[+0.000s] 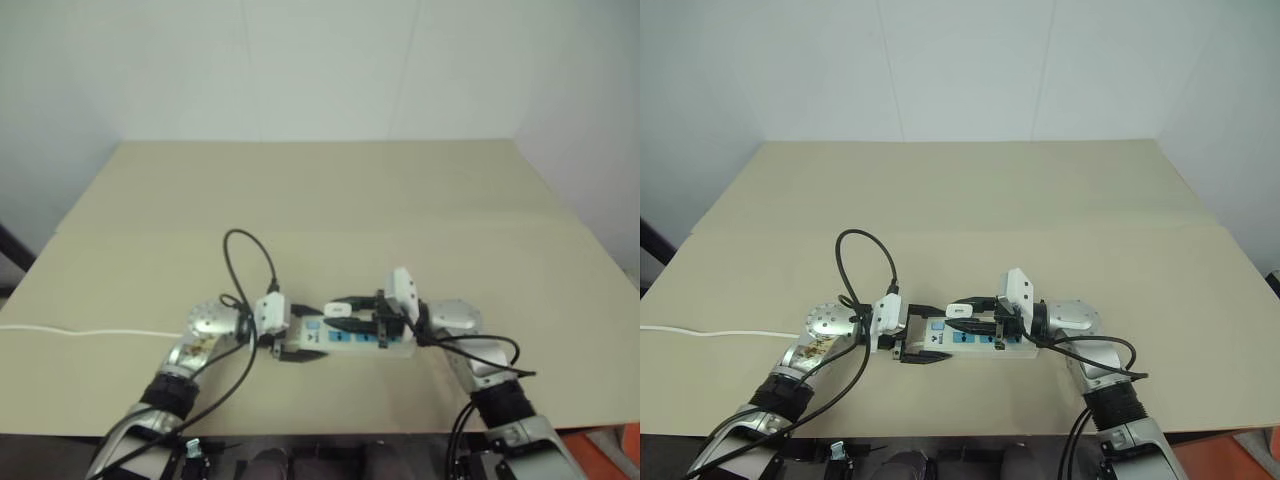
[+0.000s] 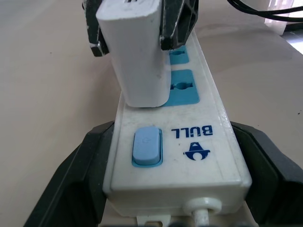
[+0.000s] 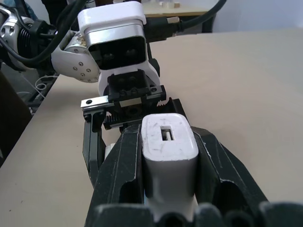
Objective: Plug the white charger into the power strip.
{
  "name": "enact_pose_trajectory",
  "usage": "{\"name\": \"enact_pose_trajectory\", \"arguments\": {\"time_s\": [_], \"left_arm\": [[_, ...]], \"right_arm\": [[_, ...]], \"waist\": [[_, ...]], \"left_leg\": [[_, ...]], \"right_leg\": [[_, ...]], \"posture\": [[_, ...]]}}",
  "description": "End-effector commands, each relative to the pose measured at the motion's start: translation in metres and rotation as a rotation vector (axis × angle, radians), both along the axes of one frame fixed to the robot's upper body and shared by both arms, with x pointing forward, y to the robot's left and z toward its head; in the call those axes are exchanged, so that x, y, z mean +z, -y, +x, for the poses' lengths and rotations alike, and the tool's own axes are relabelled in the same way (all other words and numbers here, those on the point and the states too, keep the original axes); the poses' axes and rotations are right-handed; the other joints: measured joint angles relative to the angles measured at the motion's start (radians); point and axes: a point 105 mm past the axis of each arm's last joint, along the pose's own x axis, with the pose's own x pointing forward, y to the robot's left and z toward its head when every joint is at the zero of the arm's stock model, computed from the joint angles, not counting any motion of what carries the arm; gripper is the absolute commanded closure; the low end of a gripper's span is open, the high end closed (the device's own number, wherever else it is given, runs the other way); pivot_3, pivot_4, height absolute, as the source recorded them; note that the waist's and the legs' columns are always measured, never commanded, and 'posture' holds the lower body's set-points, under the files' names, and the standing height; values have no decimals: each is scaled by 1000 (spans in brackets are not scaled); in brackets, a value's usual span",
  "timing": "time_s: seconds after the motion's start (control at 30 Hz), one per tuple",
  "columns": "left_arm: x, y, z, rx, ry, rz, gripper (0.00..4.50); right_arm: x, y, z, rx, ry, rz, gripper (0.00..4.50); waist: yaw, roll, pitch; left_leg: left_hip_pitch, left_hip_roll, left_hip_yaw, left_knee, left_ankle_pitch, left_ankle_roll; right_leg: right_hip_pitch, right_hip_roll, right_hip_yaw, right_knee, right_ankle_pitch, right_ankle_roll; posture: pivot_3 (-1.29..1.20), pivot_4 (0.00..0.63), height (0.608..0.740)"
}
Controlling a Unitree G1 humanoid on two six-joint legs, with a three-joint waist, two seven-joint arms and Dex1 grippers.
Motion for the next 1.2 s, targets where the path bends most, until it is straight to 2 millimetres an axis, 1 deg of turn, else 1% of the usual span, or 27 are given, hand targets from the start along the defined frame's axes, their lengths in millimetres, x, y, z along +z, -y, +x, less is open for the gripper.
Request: {"name": "enact_pose_trajectory", "arguments": {"time_s": [0.03,0.17,0.23,0.3,0.37,0.53,0.6,0.73,0.87,0.9,0.97,1.03,1.1,1.2], "left_arm": [[-13,-9,-6,-10,-34,71,1164],[-11,-12,-4,-1,-28,78,1164],[-11,-13,-3,2,-25,78,1164],[-11,-13,-3,3,-24,77,1164],[-11,-13,-3,5,-23,77,1164],[-11,-13,-3,12,-22,73,1164],[-11,-13,-3,15,-23,73,1164],[-12,-13,-4,16,-25,71,1164],[-11,-11,-4,19,-27,64,1164],[-11,-11,-3,24,-25,60,1164],[-9,-11,-2,41,-43,49,445],[-5,-11,-1,43,-57,44,24],[8,-15,1,55,-61,8,24],[27,-23,-2,63,-78,-28,24]], "right_arm": [[-44,29,0,-68,-132,-136,3391],[-53,34,0,-68,-151,-166,3391],[-62,39,-3,-54,-178,-203,3391],[-66,41,-4,-43,-193,-224,3391],[-64,39,-3,-43,-221,-206,3391],[-65,36,-4,-15,-215,-222,3391],[-62,34,-4,-8,-209,-220,2666],[-59,30,-2,3,-205,-235,1427],[-52,26,-1,11,-191,-229,34],[-51,25,-1,18,-188,-232,34],[-48,24,-1,24,-175,-233,0],[-45,24,1,14,-163,-225,0],[-32,28,5,-10,-115,-206,0],[-10,40,5,-28,-61,-184,0]], "waist": [[0,0,0],[0,0,0],[0,0,0],[0,0,0],[0,0,0],[0,0,-1],[0,0,-1],[-5,-4,-4],[-7,-6,-5],[-7,-7,-6],[-7,-7,-6],[-7,-7,-6],[-7,-7,-6],[-3,-6,-5]], "left_leg": [[2,0,0,0,0,0],[10,1,-1,-2,-1,1],[13,1,-1,-2,-2,1],[15,1,-1,-2,-2,1],[17,1,-1,-2,-3,1],[17,1,-1,-2,-3,1],[17,1,-1,-2,-3,1],[18,2,-1,-2,-4,1],[19,3,-1,-2,-4,1],[19,3,-1,-2,-4,1],[19,3,-1,-2,-4,1],[19,3,-1,-2,-4,1],[19,3,-1,-2,-4,1],[16,3,-1,-2,-4,1]], "right_leg": [[2,0,0,-1,0,0],[13,1,-1,-4,-1,1],[15,0,-1,-4,-1,1],[17,1,-1,-4,-1,1],[19,1,-1,-4,-2,1],[20,1,-1,-4,-2,1],[20,1,-1,-5,-2,1],[20,1,-1,-5,-2,1],[21,2,-1,-5,-2,1],[21,2,-1,-5,-2,1],[21,2,-1,-5,-2,1],[20,2,-1,-5,-2,1],[20,2,-1,-4,-2,1],[17,2,-1,-4,-2,1]], "posture": [[0,150,740],[0,150,740],[0,150,740],[0,150,740],[0,150,740],[0,150,740],[0,150,740],[0,150,740],[0,150,740],[0,150,740],[0,150,740],[0,150,740],[0,150,740],[0,150,740]]}}
